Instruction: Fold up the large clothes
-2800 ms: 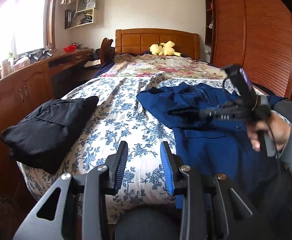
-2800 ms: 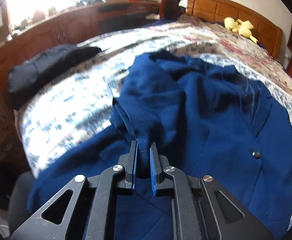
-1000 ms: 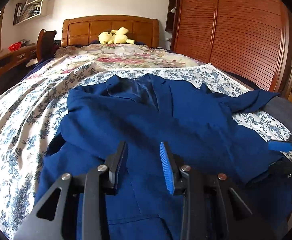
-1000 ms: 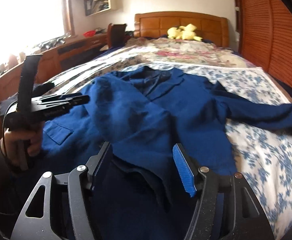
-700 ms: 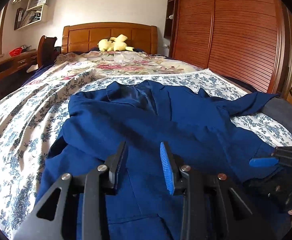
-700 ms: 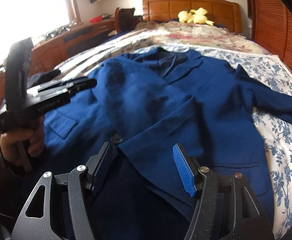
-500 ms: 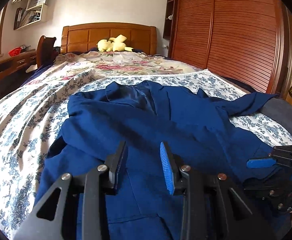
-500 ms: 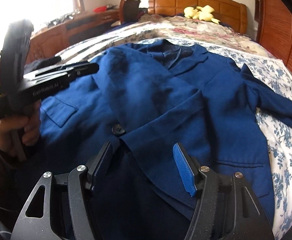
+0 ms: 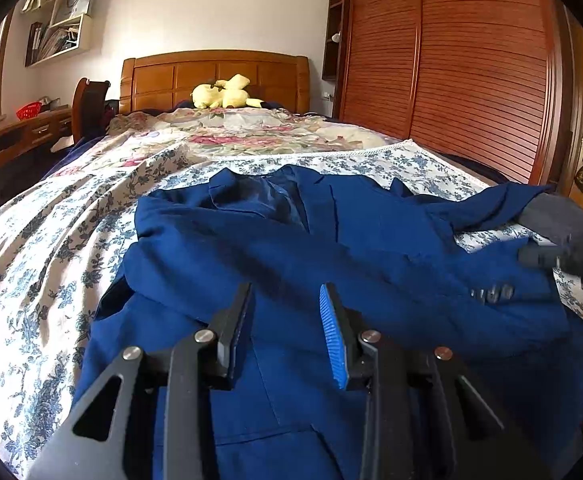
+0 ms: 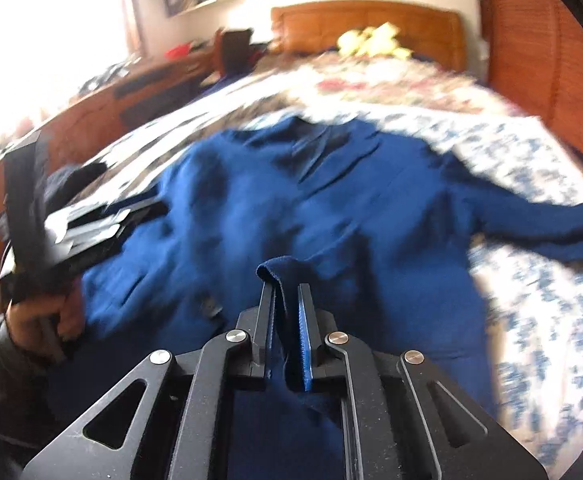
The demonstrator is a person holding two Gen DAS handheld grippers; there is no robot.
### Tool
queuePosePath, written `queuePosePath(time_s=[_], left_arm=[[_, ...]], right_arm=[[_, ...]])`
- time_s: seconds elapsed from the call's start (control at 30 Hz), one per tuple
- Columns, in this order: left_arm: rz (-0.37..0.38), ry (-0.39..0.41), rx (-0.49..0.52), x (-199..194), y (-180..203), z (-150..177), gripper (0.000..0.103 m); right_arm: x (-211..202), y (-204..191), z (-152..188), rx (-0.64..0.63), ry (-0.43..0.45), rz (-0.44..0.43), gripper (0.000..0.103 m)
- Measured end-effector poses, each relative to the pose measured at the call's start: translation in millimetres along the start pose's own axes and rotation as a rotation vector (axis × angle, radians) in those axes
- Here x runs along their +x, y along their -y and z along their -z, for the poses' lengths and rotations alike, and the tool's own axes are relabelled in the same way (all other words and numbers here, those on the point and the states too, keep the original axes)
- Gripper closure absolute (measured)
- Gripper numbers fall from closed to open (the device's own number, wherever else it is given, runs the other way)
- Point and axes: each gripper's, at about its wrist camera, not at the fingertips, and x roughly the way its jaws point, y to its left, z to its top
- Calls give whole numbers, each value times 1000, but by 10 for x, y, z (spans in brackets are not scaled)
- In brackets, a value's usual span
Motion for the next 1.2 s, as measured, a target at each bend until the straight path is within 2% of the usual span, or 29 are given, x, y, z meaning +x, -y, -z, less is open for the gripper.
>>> queuePosePath(time_s=[0.1, 0.23, 0.37, 0.4, 0.57, 0.63, 0.67, 0.77, 0.93, 1.03, 1.2], left_arm=[[2, 11, 5, -50, 16, -18, 71], [4, 32, 18, -183, 34, -43, 71], [-2, 64, 31, -361, 61, -68, 71], [-5, 71, 33, -405, 64, -72, 69], [33, 113, 26, -646, 48, -119, 60], [29, 136, 16, -725, 31, -134, 46], [28, 145, 7, -766, 19, -144, 45], [34, 142, 8, -820, 15, -147, 45], [24, 134, 34, -861, 66, -93, 45], [4, 141, 47, -886, 104, -53, 45], [30, 108, 41, -847, 126, 37, 45]], right_arm=[[-85, 179, -85, 41, 29, 99, 95], [-103, 477, -129, 174, -12, 107, 94], [-189, 672, -95, 244, -9, 151, 86], [-211, 705, -83, 251, -8, 166, 81], [-293, 750, -60, 228, 4, 195, 76], [-324, 722, -53, 213, 11, 205, 72], [-325, 711, -58, 208, 13, 203, 71], [-345, 661, -87, 186, 17, 211, 68], [-330, 621, -134, 153, 20, 229, 47], [-279, 680, -153, 138, 14, 246, 41], [-50, 986, -216, 121, -16, 303, 41]])
